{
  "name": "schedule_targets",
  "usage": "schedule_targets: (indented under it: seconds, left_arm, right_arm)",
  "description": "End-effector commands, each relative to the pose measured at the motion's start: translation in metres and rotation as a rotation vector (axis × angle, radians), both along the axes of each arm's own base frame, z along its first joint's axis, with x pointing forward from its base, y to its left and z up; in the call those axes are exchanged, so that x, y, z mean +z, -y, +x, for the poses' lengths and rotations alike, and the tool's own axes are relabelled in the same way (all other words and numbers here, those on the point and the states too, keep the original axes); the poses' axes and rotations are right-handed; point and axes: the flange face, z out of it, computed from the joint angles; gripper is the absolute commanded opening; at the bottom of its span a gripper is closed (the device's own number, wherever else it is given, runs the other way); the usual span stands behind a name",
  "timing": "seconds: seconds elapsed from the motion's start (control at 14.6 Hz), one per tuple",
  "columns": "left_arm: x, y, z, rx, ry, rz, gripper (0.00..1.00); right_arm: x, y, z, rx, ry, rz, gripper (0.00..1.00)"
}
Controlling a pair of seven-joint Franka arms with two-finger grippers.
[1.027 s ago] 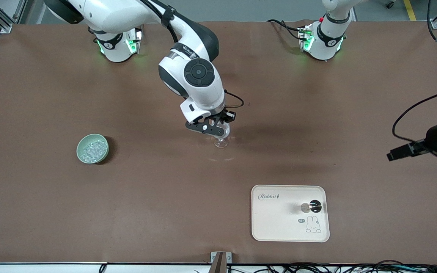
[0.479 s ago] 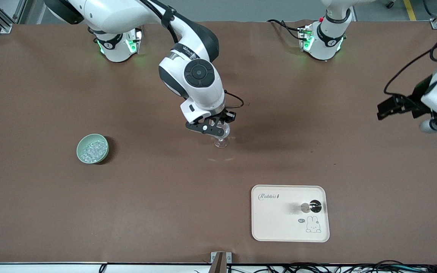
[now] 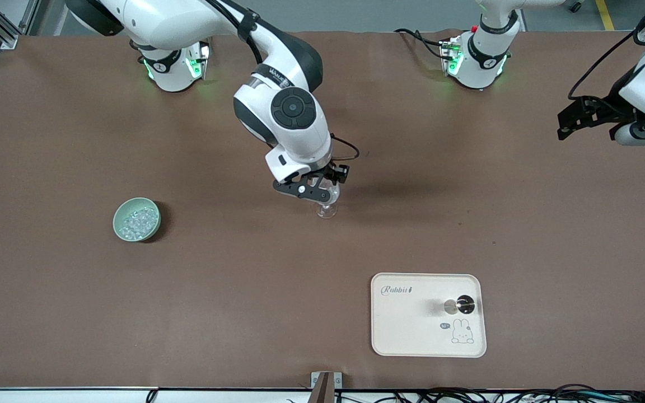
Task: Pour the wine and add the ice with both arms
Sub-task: 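Open the right gripper to drop the ice and raise it away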
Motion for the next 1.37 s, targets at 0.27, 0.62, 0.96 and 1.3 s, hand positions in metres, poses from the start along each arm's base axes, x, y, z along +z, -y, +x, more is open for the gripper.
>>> schedule_targets:
  seconds: [0.27, 0.62, 0.96, 1.3]
  left_arm:
    - [0.006, 0.007, -0.013, -0.025, 0.022, -0.011, 1.00]
    - [0.004, 0.002, -0.011, -0.016, 0.016, -0.010, 1.00]
    - [0.002, -0.006, -0.009, -0.002, 0.013, -0.012, 1.00]
    - [0.004, -0.008, -0.010, 0.003, 0.016, -0.012, 1.00]
  right_arm:
    - [0.149, 0.117, 0.039, -0.137, 0.233, -0.092, 1.00]
    - [0.221, 0.253, 0.060, -0.199, 0.246, -0.193, 1.00]
    - [0.250, 0.389, 0.069, -0.182, 0.160, -0.211, 1.00]
    - [0.259, 0.488, 0.057, -0.099, 0.105, -0.170, 1.00]
